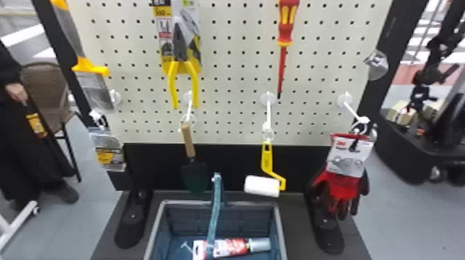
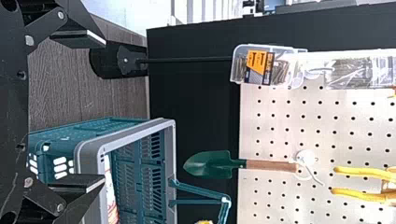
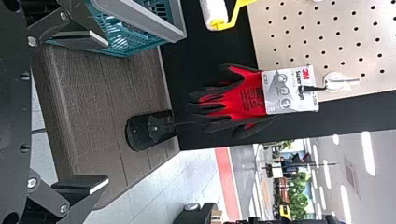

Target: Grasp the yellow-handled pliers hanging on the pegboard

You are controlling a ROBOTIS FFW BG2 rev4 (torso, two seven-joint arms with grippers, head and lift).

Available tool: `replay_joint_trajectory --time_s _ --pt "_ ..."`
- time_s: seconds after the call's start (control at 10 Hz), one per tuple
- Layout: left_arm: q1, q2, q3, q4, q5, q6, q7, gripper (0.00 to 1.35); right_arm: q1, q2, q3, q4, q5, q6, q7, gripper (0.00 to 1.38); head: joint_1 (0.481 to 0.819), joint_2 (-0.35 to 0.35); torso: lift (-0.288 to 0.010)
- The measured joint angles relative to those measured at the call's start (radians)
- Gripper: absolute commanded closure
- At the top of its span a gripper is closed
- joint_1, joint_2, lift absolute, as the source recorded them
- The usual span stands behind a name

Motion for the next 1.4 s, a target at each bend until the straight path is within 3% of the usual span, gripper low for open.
replay_joint_trajectory --time_s 0.8,1.0,1.2,1.4 --pt "-0.01 0.0 0.015 -0.03 0.0 -0.016 -0.012 0.27 0.002 0.003 0.0 0.002 -0.001 0.0 0.0 0.26 0.549 0.0 -0.1" --pt "-0.054 0.004 0.025 -0.115 0.009 0.062 -0.036 0.27 0.006 0.003 0.0 0.002 -0.002 0.0 0.0 0.26 0.549 0.0 -0.1" --pt "-0.182 0.018 0.058 -0.169 0.017 0.216 -0.144 0.27 0.008 0.003 0.0 -0.001 -0.002 0.002 0.0 0.26 0.549 0.0 -0.1" --pt "-0.3 0.022 0.096 -0.238 -0.006 0.353 -0.181 0.27 0.009 0.003 0.0 -0.005 0.0 0.006 0.0 0.26 0.549 0.0 -0.1"
